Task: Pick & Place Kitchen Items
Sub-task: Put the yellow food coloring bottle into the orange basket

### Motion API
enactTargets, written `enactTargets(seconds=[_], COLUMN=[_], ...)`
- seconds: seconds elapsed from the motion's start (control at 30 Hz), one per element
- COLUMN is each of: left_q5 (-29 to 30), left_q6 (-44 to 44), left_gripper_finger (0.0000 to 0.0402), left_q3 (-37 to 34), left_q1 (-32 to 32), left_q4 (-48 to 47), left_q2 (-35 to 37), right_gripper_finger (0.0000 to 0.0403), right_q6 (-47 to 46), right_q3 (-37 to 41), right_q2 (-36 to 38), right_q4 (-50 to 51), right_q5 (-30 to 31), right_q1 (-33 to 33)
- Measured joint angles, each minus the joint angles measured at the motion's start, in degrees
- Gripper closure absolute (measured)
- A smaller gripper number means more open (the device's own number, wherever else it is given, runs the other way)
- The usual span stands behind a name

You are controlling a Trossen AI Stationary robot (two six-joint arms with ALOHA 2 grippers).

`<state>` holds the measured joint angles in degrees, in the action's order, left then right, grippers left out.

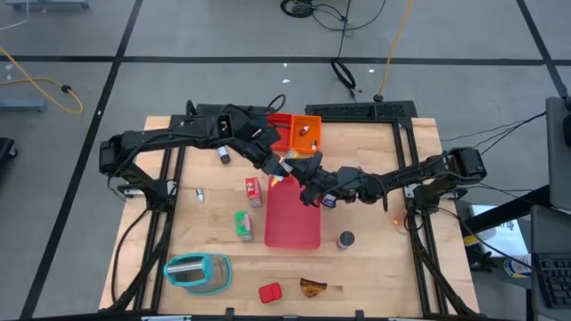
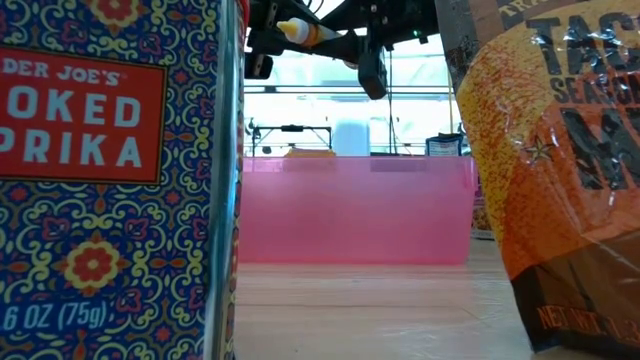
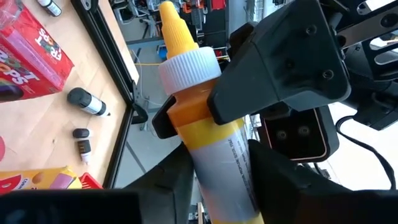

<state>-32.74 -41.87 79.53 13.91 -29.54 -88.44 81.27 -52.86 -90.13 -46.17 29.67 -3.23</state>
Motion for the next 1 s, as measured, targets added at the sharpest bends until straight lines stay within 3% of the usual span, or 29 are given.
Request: enactTargets(seconds=[0.2,0.37,0.73,1.0], left_q5=[1.0,1.6,-4.0,7.0], left_q6=[0.8,4.1,15.3,21.1], left_gripper_finger=[0.0265,0.0234,0.0183,0.0182], left_q3=[0.1,0.2,0.1,0.1], left_q1=[0.0,0.0,1.3,2.8], left_q4=[-0.2,0.1,-0.1,-8.7], left_q2=[0.0,0.0,2.1,7.3], right_gripper_finger=[0.0299,0.0307,0.0309,0.0309], right_q6=[-4.0,-6.1,-10.8,-17.8], right_q3=[0.0,0.0,-0.3,-0.2], right_q2=[0.0,-0.1,0.1,0.0], right_q4=[-0.4,-1.1,-1.5,1.3], right_q5=[0.4,1.9,5.3,7.0], right_q1=[0.1,0.2,2.7,4.8])
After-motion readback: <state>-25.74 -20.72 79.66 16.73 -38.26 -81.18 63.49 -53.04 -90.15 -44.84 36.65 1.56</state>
